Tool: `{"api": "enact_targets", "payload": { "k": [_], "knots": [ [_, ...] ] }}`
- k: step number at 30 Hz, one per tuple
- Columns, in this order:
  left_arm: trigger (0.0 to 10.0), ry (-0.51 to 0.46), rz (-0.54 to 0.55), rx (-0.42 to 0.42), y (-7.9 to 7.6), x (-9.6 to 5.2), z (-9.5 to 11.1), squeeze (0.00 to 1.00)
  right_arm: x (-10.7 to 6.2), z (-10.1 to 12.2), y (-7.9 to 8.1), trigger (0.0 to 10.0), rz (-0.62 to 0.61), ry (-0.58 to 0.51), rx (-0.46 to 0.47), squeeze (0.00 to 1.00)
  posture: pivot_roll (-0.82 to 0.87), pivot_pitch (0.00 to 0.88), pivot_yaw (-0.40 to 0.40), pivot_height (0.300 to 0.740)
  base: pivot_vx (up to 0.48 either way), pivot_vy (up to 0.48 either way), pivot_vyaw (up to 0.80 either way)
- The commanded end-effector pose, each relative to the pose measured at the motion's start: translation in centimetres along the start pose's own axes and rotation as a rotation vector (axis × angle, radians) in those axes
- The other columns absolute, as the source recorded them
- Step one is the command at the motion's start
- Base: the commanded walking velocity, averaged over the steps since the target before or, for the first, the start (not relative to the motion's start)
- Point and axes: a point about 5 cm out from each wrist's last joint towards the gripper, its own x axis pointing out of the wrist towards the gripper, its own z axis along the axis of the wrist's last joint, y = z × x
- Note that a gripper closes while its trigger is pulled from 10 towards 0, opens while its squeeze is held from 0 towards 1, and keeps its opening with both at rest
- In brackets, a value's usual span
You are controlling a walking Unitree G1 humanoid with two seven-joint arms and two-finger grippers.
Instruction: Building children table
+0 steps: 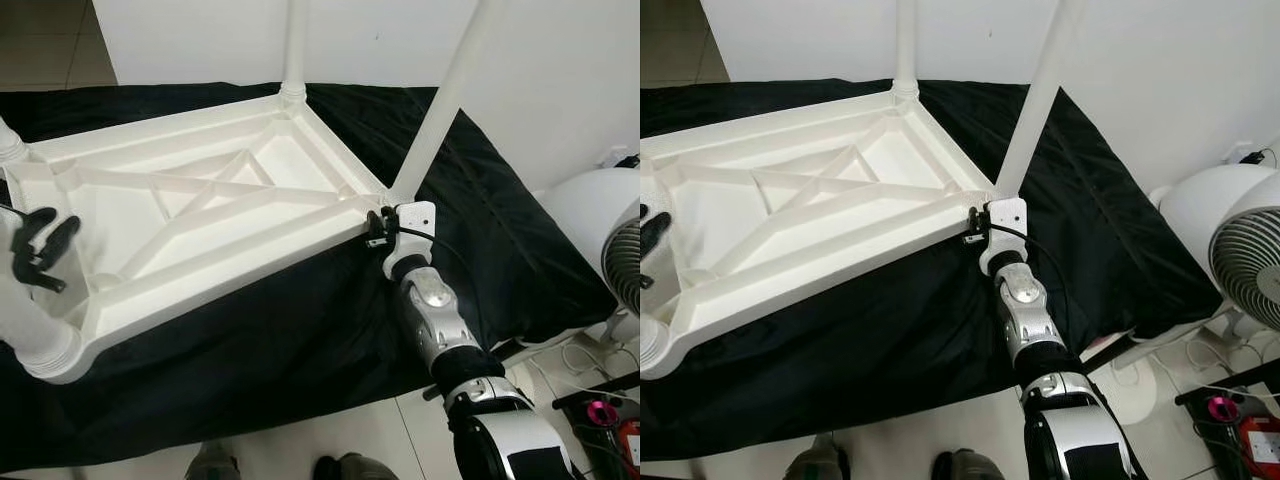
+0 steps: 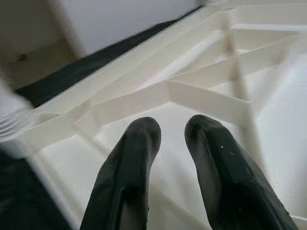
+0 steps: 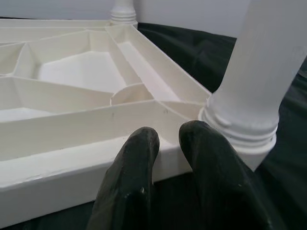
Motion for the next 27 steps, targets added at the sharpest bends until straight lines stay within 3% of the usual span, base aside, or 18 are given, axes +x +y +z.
{"api": "enact_targets", "payload": {
  "k": [1, 3, 7, 9, 13, 21, 23, 25, 27],
  "knots": [
    [10.0, -0.027, -0.052, -0.032, -1.8, 0.5, 0.5, 0.00, -0.3, -0.4, -0.9, 10.0, -0.069, 0.024, 0.023, 0.00, 0.10, 0.075, -0.055, 0.740, 0.000, 0.000, 0.00],
    [10.0, -0.038, -0.062, -0.046, -2.3, 0.7, 0.7, 0.00, -0.3, -0.5, -1.0, 10.0, -0.084, 0.026, 0.027, 0.00, 0.10, 0.076, -0.054, 0.740, 0.000, 0.000, 0.00],
    [10.0, -0.071, -0.174, -0.061, -5.0, 1.1, 1.4, 0.00, -0.4, -0.7, -1.0, 10.0, -0.153, 0.038, 0.041, 0.00, 0.10, 0.077, -0.053, 0.740, 0.000, 0.000, 0.00],
    [10.0, -0.073, -0.185, -0.060, -5.2, 1.2, 1.4, 0.00, -0.4, -0.7, -1.0, 10.0, -0.159, 0.039, 0.042, 0.00, 0.10, 0.077, -0.053, 0.740, 0.000, 0.000, 0.00],
    [10.0, -0.135, -0.344, -0.117, -8.8, 1.2, 2.8, 0.00, -0.3, -1.2, -1.2, 10.0, -0.237, 0.089, 0.057, 0.00, 0.11, 0.088, -0.056, 0.740, 0.000, 0.000, 0.00],
    [10.0, -0.171, -0.398, -0.156, -10.6, 1.3, 3.8, 0.00, -0.3, -1.7, -1.7, 10.0, -0.305, 0.134, 0.045, 0.00, 0.12, 0.095, -0.059, 0.740, 0.000, 0.000, 0.00],
    [10.0, -0.196, -0.441, -0.185, -11.9, 1.4, 4.4, 0.00, -0.2, -1.9, -1.7, 10.0, -0.312, 0.150, 0.045, 0.00, 0.12, 0.096, -0.063, 0.740, 0.000, 0.000, 0.00],
    [10.0, -0.200, -0.452, -0.193, -12.2, 1.4, 4.6, 0.00, -0.2, -1.9, -1.7, 10.0, -0.313, 0.154, 0.046, 0.00, 0.12, 0.096, -0.063, 0.740, 0.000, 0.000, 0.00],
    [10.0, -0.236, -0.535, -0.225, -13.9, 1.3, 5.4, 0.00, 0.0, -2.0, -2.0, 10.0, -0.327, 0.173, 0.048, 0.00, 0.12, 0.099, -0.070, 0.740, 0.000, 0.000, 0.00]
  ]
}}
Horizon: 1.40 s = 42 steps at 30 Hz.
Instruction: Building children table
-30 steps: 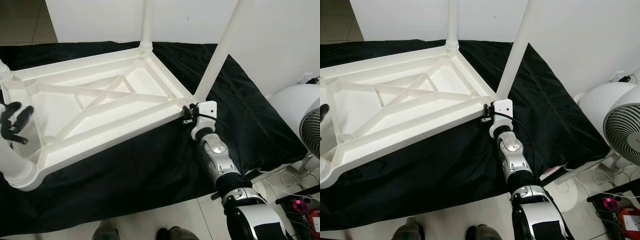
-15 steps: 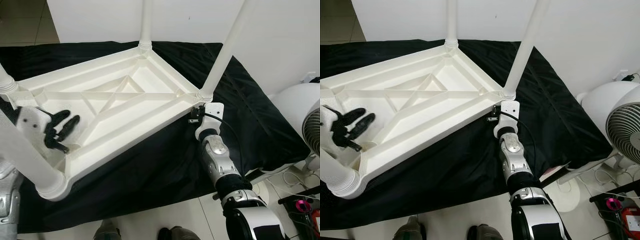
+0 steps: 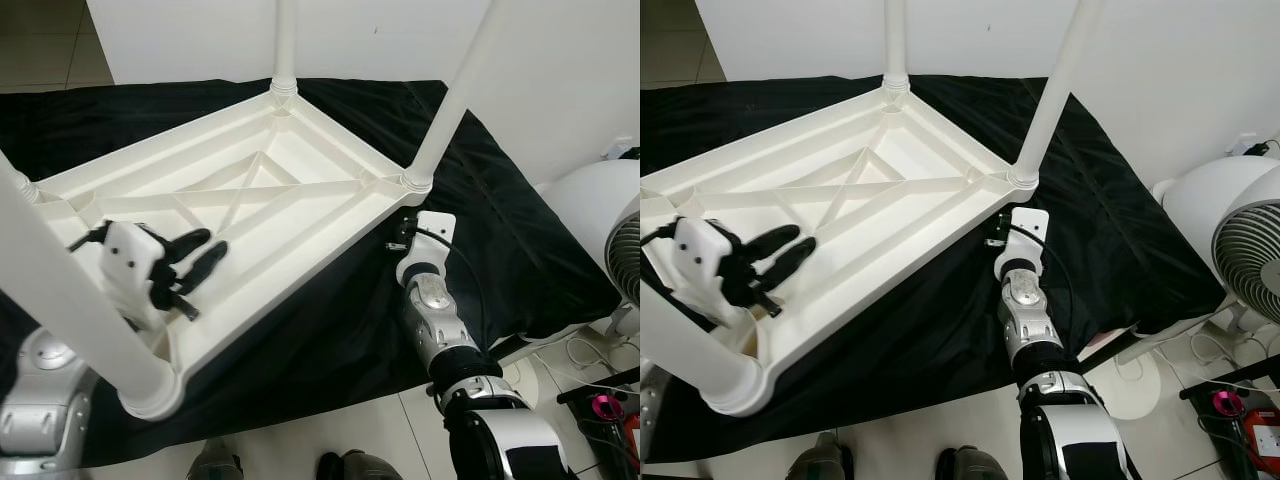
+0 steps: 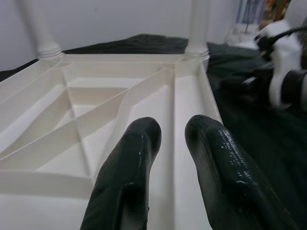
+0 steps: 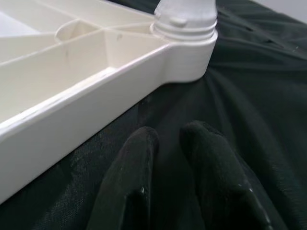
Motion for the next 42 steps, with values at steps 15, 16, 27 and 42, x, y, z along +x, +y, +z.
{"api": "enact_targets", "payload": {
  "k": [15, 16, 27, 42],
  "knots": [
    [10.0, -0.087, -0.243, -0.113, -4.1, 2.2, 1.5, 0.00, 1.9, 1.1, -0.9, 10.0, 0.057, 0.059, -0.013, 0.00, 0.10, 0.130, -0.058, 0.740, 0.000, 0.000, 0.00],
    [10.0, -0.087, -0.243, -0.113, -4.1, 2.2, 1.5, 0.00, 1.9, 1.1, -0.9, 10.0, 0.057, 0.059, -0.013, 0.00, 0.10, 0.130, -0.058, 0.740, 0.000, 0.000, 0.00],
    [10.0, -0.136, -0.292, -0.166, -6.2, 2.7, 2.5, 0.00, 2.8, 2.6, 0.7, 10.0, 0.285, 0.050, -0.042, 0.00, 0.09, 0.129, -0.066, 0.740, 0.000, 0.000, 0.00],
    [10.0, -0.217, -0.380, -0.214, -8.4, 3.8, 4.3, 0.00, 2.9, 4.6, 3.8, 10.0, 0.569, 0.003, -0.037, 0.00, 0.10, 0.124, -0.077, 0.740, 0.000, 0.000, 0.00]
  ]
}}
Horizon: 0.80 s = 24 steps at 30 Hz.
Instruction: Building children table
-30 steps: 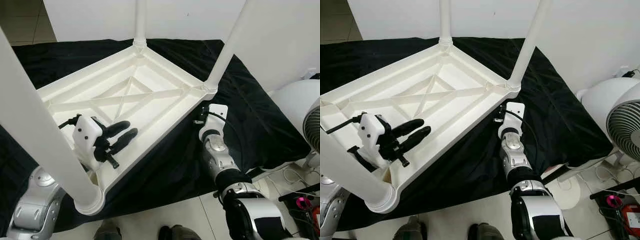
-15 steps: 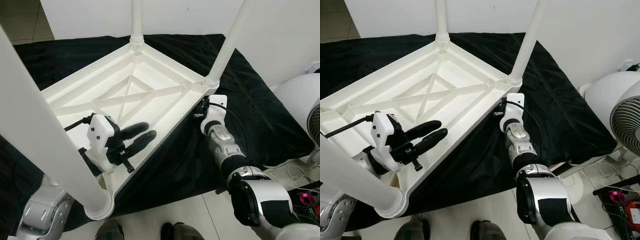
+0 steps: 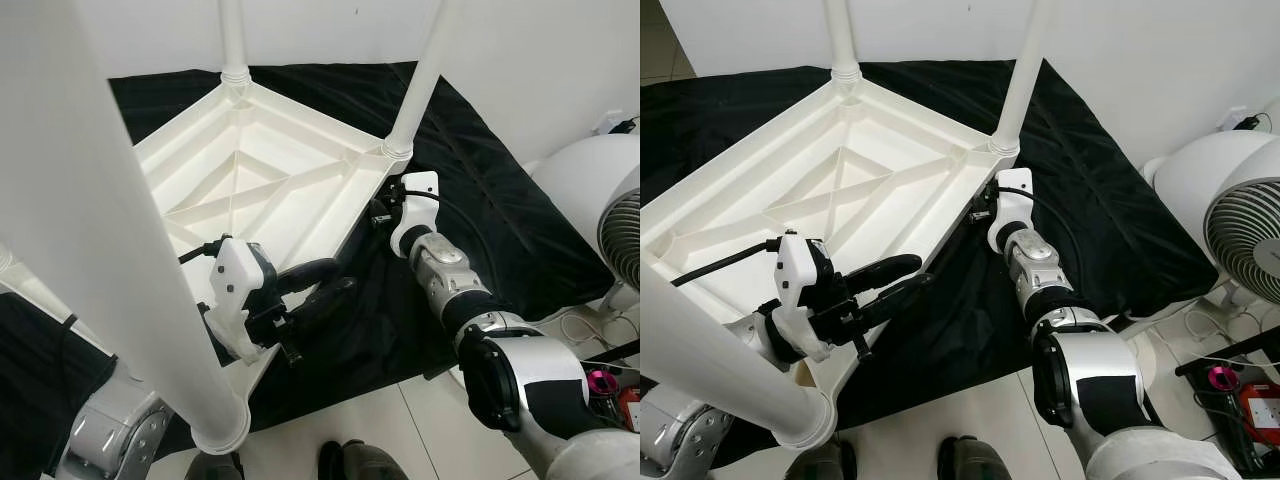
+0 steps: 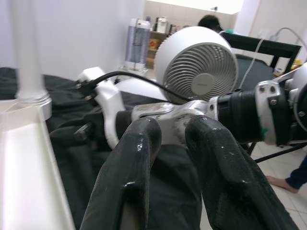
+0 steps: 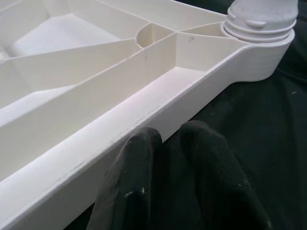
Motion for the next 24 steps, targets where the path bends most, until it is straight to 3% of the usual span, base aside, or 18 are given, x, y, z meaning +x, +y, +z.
{"api": "enact_targets", "payload": {
  "k": [1, 7, 9, 13, 15, 20, 24],
  "knots": [
    [10.0, -0.018, -0.003, -0.016, -0.6, 0.8, 0.2, 0.00, 0.6, 0.8, 1.3, 10.0, 0.071, -0.027, -0.023, 0.00, 0.10, 0.124, -0.077, 0.740, 0.000, 0.000, 0.00],
    [10.0, -0.024, -0.014, -0.020, -0.8, 1.3, 0.3, 0.00, 0.4, 0.9, 0.5, 10.0, 0.014, -0.033, -0.024, 0.00, 0.10, 0.125, -0.074, 0.740, 0.000, 0.000, 0.00],
    [10.0, 0.028, 0.074, 0.042, 0.6, 1.7, -0.5, 0.00, -0.3, 0.7, -1.0, 10.0, -0.073, -0.078, -0.010, 0.00, 0.09, 0.125, -0.071, 0.740, 0.000, 0.000, 0.00],
    [10.0, 0.076, 0.101, 0.089, 1.1, 1.8, -1.1, 0.00, -0.9, 0.4, -1.7, 10.0, -0.092, -0.103, -0.010, 0.00, 0.08, 0.123, -0.063, 0.740, 0.000, 0.000, 0.00],
    [10.0, 0.151, 0.141, 0.115, 1.9, 2.1, -2.3, 0.00, -1.6, 0.1, -2.3, 10.0, -0.100, -0.137, -0.004, 0.00, 0.07, 0.119, -0.062, 0.740, 0.000, 0.000, 0.00],
    [10.0, 0.243, 0.195, 0.138, 2.9, 3.0, -3.5, 0.00, -2.7, 0.0, -2.7, 10.0, -0.109, -0.199, -0.005, 0.00, 0.04, 0.108, -0.046, 0.740, 0.000, 0.000, 0.00],
    [10.0, 0.240, 0.218, 0.150, 3.7, 3.1, -3.5, 0.00, -3.7, 0.0, -2.7, 10.0, -0.102, -0.240, -0.021, 0.00, 0.02, 0.104, -0.038, 0.740, 0.000, 0.000, 0.00]
  ]
}}
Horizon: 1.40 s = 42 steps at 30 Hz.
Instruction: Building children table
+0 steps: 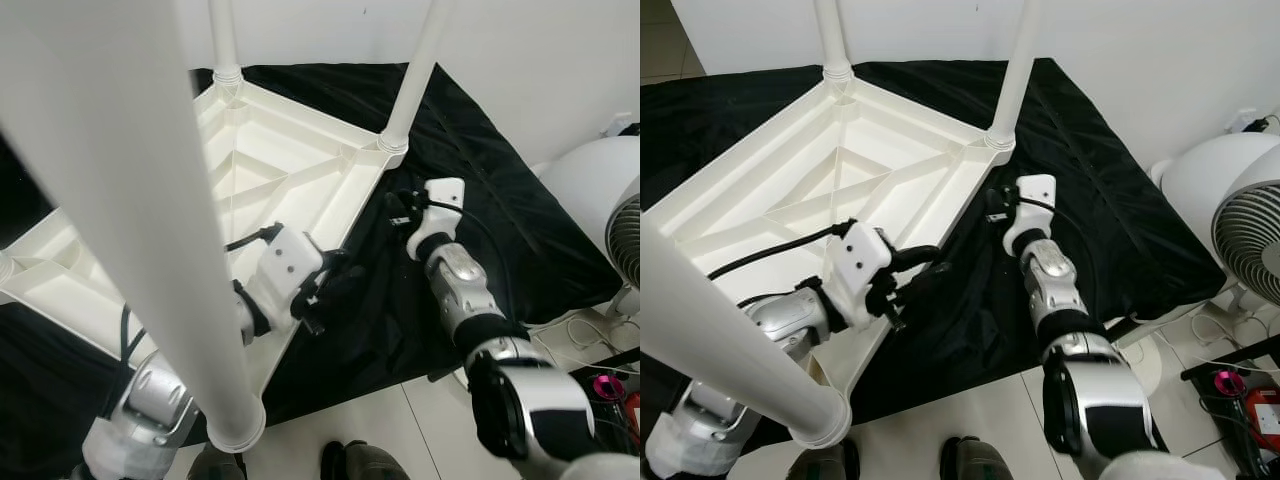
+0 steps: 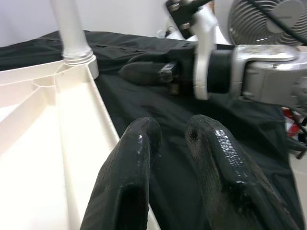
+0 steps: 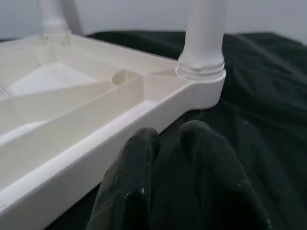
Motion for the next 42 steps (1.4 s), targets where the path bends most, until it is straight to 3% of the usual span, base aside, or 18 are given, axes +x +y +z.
{"api": "enact_targets", "payload": {
  "k": [1, 6, 12, 13, 19, 22, 23, 25, 26, 33, 34, 36, 37, 42],
  "knots": [
    [10.0, 0.016, 0.017, -0.010, 0.2, 0.2, -0.5, 0.00, -0.5, 0.0, -0.1, 10.0, 0.003, -0.018, 0.004, 0.00, 0.02, 0.104, -0.038, 0.740, 0.000, 0.000, 0.00],
    [10.0, 0.024, -0.035, 0.014, 1.6, -1.6, -0.8, 0.00, -3.1, -0.2, -0.7, 10.0, 0.016, -0.029, -0.037, 0.00, 0.00, 0.095, -0.026, 0.740, 0.000, 0.000, 0.00],
    [10.0, 0.035, -0.080, 0.032, 2.2, -3.3, -1.3, 0.00, -4.4, -0.1, -1.2, 10.0, 0.008, -0.028, -0.055, 0.00, -0.02, 0.080, -0.013, 0.740, 0.000, 0.000, 0.00],
    [10.0, 0.057, -0.093, 0.039, 2.6, -4.4, -2.1, 0.00, -4.9, 0.1, -1.5, 10.0, -0.006, -0.028, -0.062, 0.00, -0.02, 0.073, -0.008, 0.740, 0.000, 0.000, 0.00],
    [10.0, 0.099, -0.088, 0.001, 3.8, -6.4, -3.2, 0.00, -5.6, 0.4, -1.5, 10.0, -0.023, -0.022, -0.064, 0.00, -0.03, 0.066, 0.000, 0.740, 0.000, 0.000, 0.00],
    [10.0, 0.170, -0.081, 0.031, 4.7, -7.7, -4.0, 0.00, -6.0, 0.4, -1.6, 10.0, -0.027, -0.013, -0.065, 0.00, -0.02, 0.062, 0.002, 0.740, 0.000, 0.000, 0.00],
    [10.0, 0.196, -0.086, 0.043, 5.3, -8.5, -4.0, 0.42, -6.2, 0.3, -1.7, 10.0, -0.031, -0.007, -0.066, 0.00, -0.02, 0.059, 0.003, 0.740, 0.000, 0.000, 0.00],
    [10.0, 0.214, -0.096, 0.050, 5.8, -9.3, -3.9, 0.42, -6.4, 0.2, -1.7, 10.0, -0.036, 0.001, -0.066, 0.00, -0.02, 0.059, 0.003, 0.740, 0.000, 0.000, 0.00],
    [10.0, 0.211, -0.089, 0.028, 6.2, -9.7, -3.7, 1.00, -6.4, 0.2, -1.7, 10.0, -0.038, 0.005, -0.066, 0.00, -0.01, 0.060, -0.002, 0.740, 0.000, 0.000, 0.00],
    [10.0, 0.263, -0.073, 0.058, 7.5, -12.2, -3.9, 1.00, -6.4, 0.2, -1.7, 10.0, -0.037, 0.018, -0.063, 0.00, 0.00, 0.062, -0.008, 0.740, 0.000, 0.000, 0.00],
    [10.0, 0.282, -0.076, 0.040, 7.7, -13.1, -3.9, 0.02, -6.4, 0.2, -1.7, 10.0, -0.036, 0.020, -0.065, 0.00, 0.00, 0.063, -0.013, 0.740, 0.000, 0.000, 0.00],
    [10.0, 0.318, -0.095, 0.004, 7.9, -14.6, -3.8, 0.00, -6.2, 0.3, -1.7, 10.0, -0.032, 0.023, -0.068, 0.00, 0.01, 0.064, -0.016, 0.740, 0.000, 0.000, 0.00],
    [10.0, 0.318, -0.095, 0.004, 7.9, -14.6, -3.8, 0.00, -6.2, 0.3, -1.7, 10.0, -0.032, 0.023, -0.068, 0.00, 0.01, 0.064, -0.016, 0.740, 0.000, 0.000, 0.00],
    [10.0, 0.426, -0.119, 0.075, 7.8, -16.1, -4.3, 0.00, -6.1, 0.4, -1.7, 10.0, -0.019, 0.029, -0.079, 0.00, 0.02, 0.066, -0.021, 0.740, 0.000, 0.000, 0.00]
  ]
}}
